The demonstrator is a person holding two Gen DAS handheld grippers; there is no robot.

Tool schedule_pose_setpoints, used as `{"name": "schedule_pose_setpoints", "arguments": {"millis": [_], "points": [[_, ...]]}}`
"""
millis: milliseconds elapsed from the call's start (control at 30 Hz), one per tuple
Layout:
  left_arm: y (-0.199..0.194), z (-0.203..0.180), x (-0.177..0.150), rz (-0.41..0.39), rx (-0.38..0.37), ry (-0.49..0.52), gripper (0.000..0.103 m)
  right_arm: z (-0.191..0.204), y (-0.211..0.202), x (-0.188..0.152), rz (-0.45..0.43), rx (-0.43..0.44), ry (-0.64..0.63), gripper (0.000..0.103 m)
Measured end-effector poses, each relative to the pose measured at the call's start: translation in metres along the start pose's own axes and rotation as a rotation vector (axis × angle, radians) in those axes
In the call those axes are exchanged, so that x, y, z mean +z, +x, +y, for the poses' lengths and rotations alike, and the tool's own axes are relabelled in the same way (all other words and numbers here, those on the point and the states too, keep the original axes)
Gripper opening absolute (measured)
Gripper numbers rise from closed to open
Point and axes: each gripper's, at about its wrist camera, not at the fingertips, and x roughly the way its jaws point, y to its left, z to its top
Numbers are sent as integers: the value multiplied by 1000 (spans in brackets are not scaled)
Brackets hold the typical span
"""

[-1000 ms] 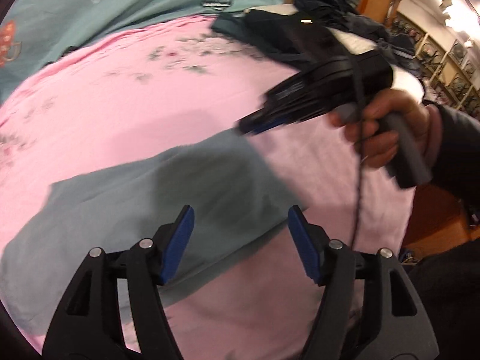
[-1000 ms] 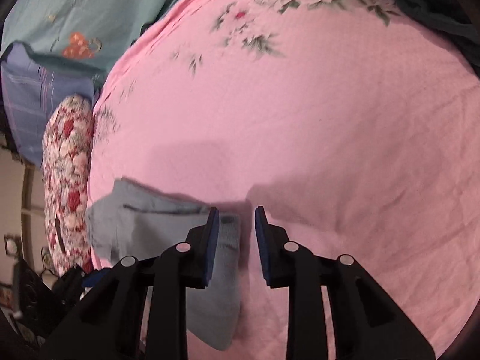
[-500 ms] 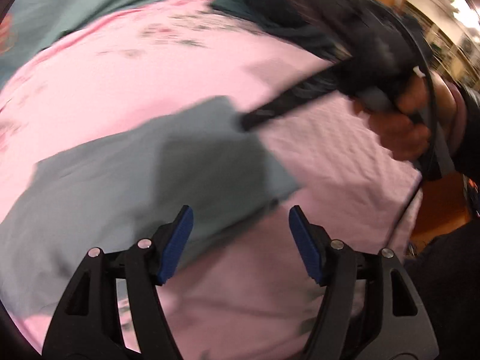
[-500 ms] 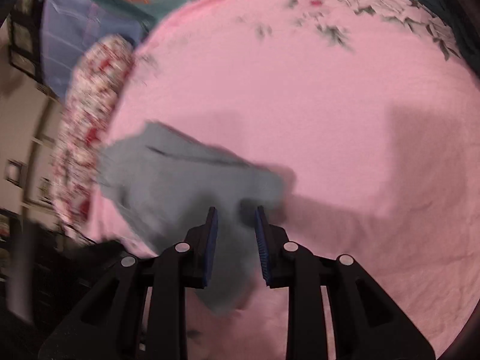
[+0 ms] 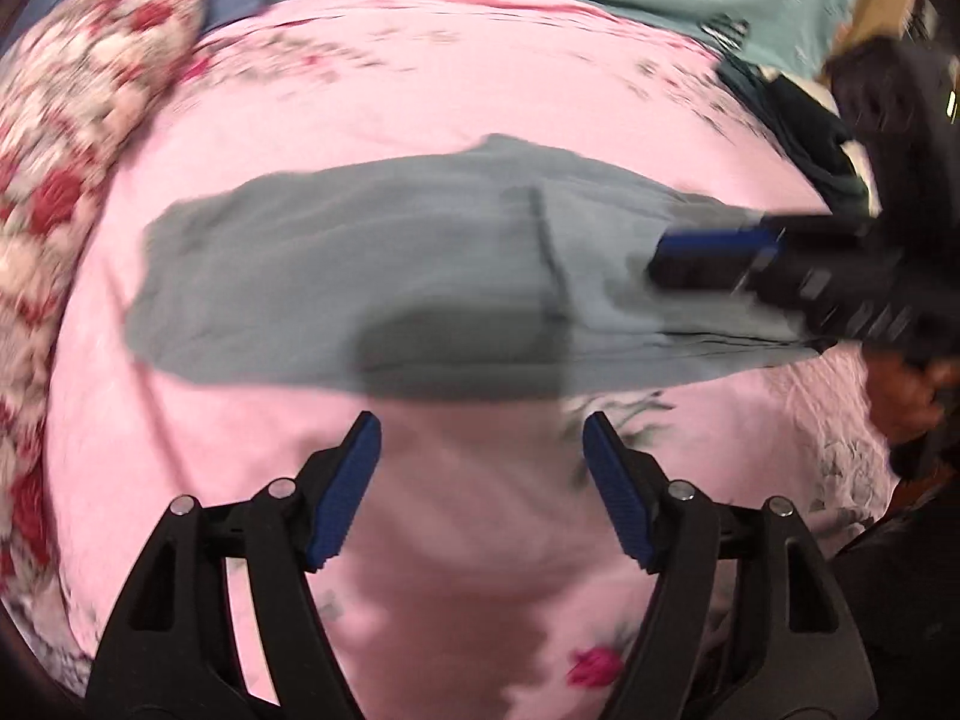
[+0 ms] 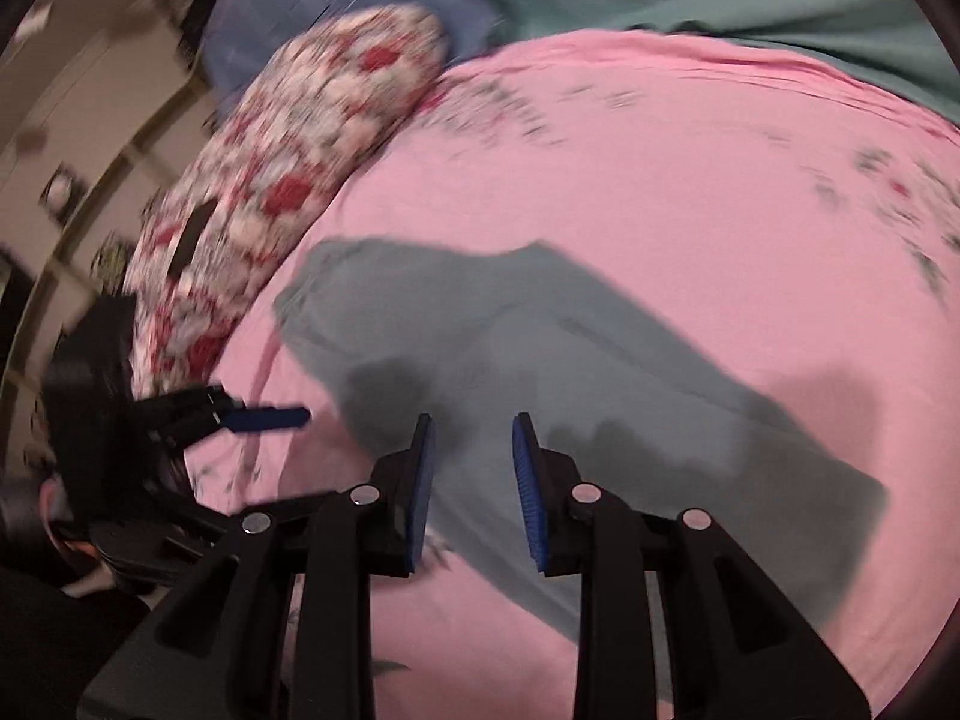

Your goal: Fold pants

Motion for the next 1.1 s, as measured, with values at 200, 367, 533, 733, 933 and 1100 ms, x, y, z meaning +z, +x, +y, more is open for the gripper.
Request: {"name": "schedule_pose_setpoints", "arguments": {"millis": [200,367,533,733,933,1100], "points": [[-8,28,-4,-26,3,-66,71,25,49,1,94,-47,-65,28],[-13,42,-13,-36,-7,-75,71,16,50,1,110,-71,-16,8],[-12,50,-10,-49,-23,-90,72,29,29,-2,107,-53,-47,6],[-9,45,-4,-48,-41,-52,74,21,54,-6,173,-38,6,18],[-9,46,-3,-51,-37,-47,75,7,24,-1,86,93,156,38],[-16,60,0,-74,0,-72,86,-9,46,-5,170,22,263,38]]}}
